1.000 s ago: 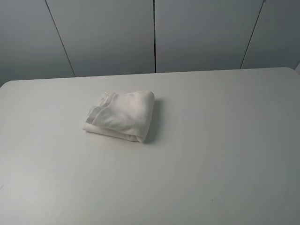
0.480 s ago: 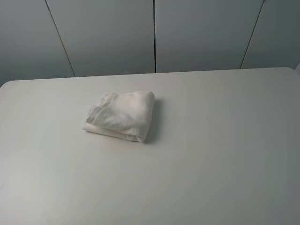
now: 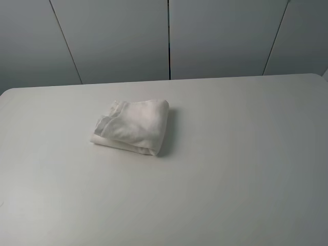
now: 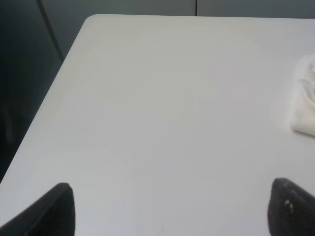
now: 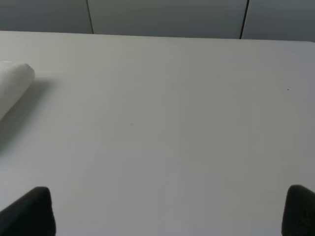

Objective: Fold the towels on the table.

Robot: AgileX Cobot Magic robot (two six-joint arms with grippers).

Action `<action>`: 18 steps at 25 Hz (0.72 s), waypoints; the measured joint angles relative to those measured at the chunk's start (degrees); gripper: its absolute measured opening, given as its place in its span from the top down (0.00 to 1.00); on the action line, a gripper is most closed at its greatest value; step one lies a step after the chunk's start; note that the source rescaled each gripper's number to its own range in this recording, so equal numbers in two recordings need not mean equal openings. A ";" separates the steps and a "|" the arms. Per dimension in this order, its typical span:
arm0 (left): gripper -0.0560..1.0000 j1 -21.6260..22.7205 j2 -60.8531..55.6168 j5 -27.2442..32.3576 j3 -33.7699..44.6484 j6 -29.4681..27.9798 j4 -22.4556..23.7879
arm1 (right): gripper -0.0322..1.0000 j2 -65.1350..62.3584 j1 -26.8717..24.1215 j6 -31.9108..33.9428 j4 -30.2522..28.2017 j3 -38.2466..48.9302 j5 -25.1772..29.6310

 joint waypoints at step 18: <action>0.00 0.00 0.00 0.00 0.00 0.00 -0.44 | 0.00 0.00 0.00 0.00 0.00 0.00 0.00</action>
